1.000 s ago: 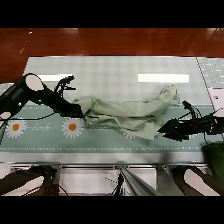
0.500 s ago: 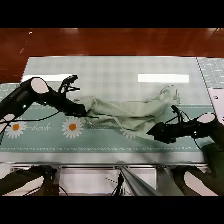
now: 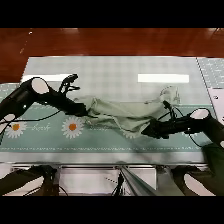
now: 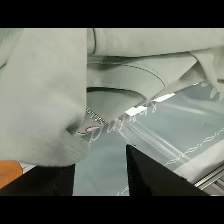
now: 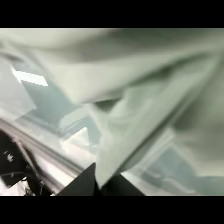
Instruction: Fold the shirts.
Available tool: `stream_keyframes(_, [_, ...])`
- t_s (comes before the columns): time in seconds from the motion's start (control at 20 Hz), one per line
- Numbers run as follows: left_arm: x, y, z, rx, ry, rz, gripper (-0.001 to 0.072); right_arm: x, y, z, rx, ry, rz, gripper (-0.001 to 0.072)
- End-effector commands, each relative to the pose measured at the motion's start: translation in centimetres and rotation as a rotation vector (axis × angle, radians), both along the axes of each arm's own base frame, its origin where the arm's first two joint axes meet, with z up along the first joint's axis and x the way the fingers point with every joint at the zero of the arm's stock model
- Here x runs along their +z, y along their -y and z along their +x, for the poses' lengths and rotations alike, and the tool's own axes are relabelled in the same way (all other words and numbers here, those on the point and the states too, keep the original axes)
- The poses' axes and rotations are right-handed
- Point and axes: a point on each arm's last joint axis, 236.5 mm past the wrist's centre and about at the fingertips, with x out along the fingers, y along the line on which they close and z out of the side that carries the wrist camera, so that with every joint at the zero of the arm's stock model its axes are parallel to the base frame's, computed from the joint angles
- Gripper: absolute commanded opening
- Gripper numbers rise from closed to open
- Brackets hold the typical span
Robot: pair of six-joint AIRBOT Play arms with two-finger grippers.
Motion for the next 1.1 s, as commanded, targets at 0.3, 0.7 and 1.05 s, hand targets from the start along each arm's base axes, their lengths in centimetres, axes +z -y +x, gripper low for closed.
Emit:
stream_keyframes(0.3, [-0.4, 3.9, -3.7, -0.061, -0.084, -0.075, 0.0656, 8.7, -0.9, 5.6, 0.014, 0.286, 0.045, 0.0025])
stream_keyframes(0.7, [-3.2, 7.1, -4.0, 0.200, -0.163, -0.262, 0.0656, 8.7, -0.3, 7.7, -0.037, 0.357, 0.013, 0.0025])
stream_keyframes(1.05, [-6.1, 8.7, -0.5, 0.457, -0.243, -0.352, 0.0656, 8.7, 0.0, 8.6, -0.040, 0.410, -0.004, 0.0025])
